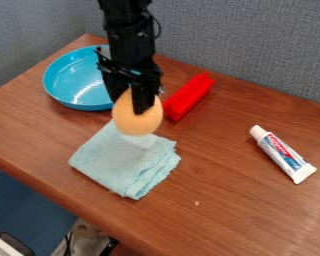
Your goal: Put the yellow ball on the blue plate
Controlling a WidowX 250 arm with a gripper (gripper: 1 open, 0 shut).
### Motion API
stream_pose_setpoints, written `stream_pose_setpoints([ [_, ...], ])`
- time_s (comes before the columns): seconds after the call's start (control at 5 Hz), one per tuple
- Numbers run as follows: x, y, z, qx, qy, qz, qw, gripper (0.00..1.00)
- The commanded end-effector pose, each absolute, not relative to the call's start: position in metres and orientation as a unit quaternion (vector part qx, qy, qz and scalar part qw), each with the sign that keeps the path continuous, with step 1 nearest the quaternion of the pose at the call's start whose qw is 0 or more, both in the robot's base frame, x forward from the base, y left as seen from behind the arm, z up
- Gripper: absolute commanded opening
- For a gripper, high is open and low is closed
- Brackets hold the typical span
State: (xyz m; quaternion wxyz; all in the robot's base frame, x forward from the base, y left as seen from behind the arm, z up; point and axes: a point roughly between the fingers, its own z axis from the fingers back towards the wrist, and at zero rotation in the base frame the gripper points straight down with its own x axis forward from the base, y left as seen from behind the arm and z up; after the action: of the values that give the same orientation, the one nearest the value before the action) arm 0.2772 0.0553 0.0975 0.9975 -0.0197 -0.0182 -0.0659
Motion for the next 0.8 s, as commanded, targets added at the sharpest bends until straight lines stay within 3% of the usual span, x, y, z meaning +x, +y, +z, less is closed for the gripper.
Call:
stream_pose_setpoints([
  [0.0,0.288,0.091,0.134,0.005,-0.068,-0.013,0.998,0.0],
  [0.4,0.31,0.161,0.137,0.01,-0.074,0.066,0.995,0.0],
  [0.6,0.318,0.18,0.123,0.013,-0.06,0.082,0.995,0.0],
])
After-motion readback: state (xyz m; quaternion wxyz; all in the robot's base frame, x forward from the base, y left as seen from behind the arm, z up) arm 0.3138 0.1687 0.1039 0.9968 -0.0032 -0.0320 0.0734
